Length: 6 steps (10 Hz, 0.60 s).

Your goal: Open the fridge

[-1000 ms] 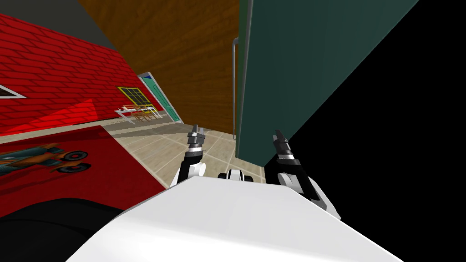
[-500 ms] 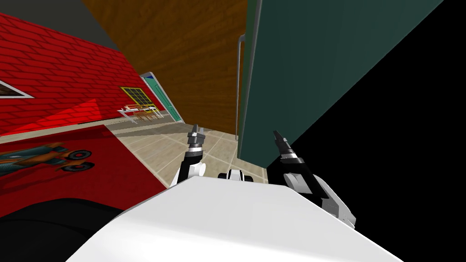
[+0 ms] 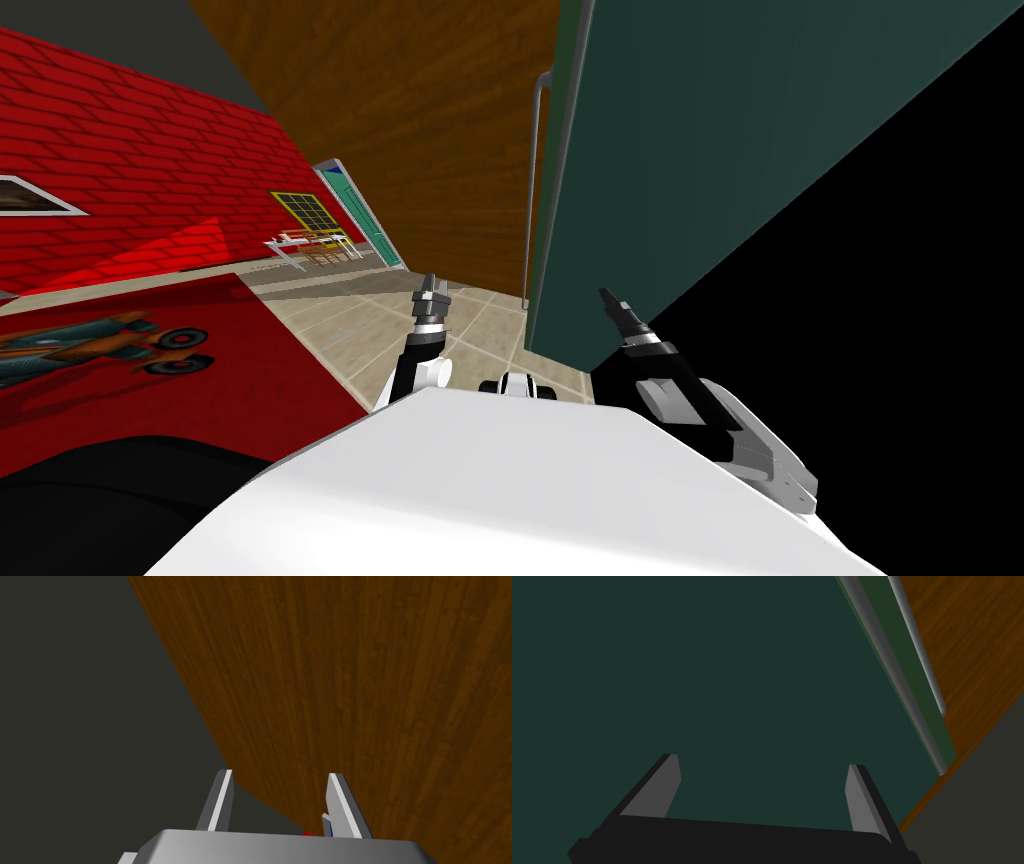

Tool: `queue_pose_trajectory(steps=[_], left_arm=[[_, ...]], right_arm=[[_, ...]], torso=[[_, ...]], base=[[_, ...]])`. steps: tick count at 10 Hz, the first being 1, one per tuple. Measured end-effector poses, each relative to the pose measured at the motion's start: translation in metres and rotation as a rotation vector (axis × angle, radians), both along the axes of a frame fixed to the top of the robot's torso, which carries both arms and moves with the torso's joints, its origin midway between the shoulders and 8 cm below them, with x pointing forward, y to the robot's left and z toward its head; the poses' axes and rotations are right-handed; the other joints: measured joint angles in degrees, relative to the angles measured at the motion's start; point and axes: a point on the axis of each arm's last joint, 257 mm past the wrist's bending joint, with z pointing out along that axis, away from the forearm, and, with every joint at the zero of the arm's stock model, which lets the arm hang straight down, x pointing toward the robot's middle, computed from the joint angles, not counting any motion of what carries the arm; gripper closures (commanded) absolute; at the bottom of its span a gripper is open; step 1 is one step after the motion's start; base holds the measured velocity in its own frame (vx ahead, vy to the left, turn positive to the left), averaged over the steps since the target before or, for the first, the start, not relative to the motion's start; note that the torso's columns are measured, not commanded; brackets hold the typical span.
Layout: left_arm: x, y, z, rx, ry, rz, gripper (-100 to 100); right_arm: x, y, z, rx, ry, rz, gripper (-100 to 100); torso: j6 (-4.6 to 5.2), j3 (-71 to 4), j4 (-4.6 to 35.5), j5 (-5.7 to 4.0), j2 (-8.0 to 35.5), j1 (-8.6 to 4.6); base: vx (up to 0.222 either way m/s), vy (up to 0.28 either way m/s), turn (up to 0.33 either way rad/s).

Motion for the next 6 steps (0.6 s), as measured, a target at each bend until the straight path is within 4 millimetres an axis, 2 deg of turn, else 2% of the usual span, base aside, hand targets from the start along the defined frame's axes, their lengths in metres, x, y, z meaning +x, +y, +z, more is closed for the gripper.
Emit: queue_pose_trajectory(steps=[6], left_arm=[[0.000, 0.000, 0.000, 0.000, 0.000, 0.000, 0]], right_arm=[[0.012, -0.019, -0.003, -0.264, 0.064, -0.038, -100]], torso=[[0.00, 0.0, 0.0, 0.00, 0.0, -0.01]], base=[[0.033, 0.071, 0.022]])
